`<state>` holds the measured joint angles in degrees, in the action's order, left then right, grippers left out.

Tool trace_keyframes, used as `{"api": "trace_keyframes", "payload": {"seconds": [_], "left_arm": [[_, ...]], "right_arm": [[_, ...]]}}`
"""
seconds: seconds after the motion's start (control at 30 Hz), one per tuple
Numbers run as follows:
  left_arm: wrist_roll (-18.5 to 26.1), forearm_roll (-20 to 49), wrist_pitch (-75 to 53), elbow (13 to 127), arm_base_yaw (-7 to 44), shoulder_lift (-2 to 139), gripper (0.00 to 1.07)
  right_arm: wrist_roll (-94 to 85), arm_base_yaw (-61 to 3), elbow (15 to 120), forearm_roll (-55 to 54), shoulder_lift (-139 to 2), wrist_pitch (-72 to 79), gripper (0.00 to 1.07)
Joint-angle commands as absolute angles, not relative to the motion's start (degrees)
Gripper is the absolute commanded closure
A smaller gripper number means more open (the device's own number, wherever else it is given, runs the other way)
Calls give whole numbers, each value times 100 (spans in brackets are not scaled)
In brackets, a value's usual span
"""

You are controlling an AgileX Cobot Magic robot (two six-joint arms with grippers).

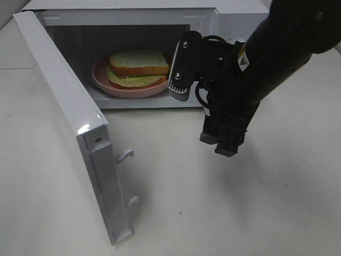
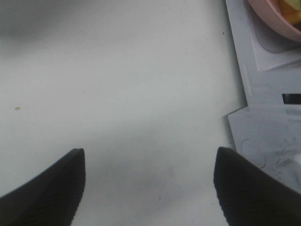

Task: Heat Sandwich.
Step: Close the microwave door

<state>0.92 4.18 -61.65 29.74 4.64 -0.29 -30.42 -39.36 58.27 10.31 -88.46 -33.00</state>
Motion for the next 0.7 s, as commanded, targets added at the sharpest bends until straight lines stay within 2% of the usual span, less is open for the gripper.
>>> {"api": "trace_keyframes", "payload": {"seconds": [0.03,0.7], "left_arm": [[74,430,-6142,2962,504,-120,9],[74,430,-6142,2962,504,-120,9]], "right_arm": [[-2384,-3948,5638,1031,-8554,-3352,34],[-120,-3948,4412,997,-6709,-3976,34]]}}
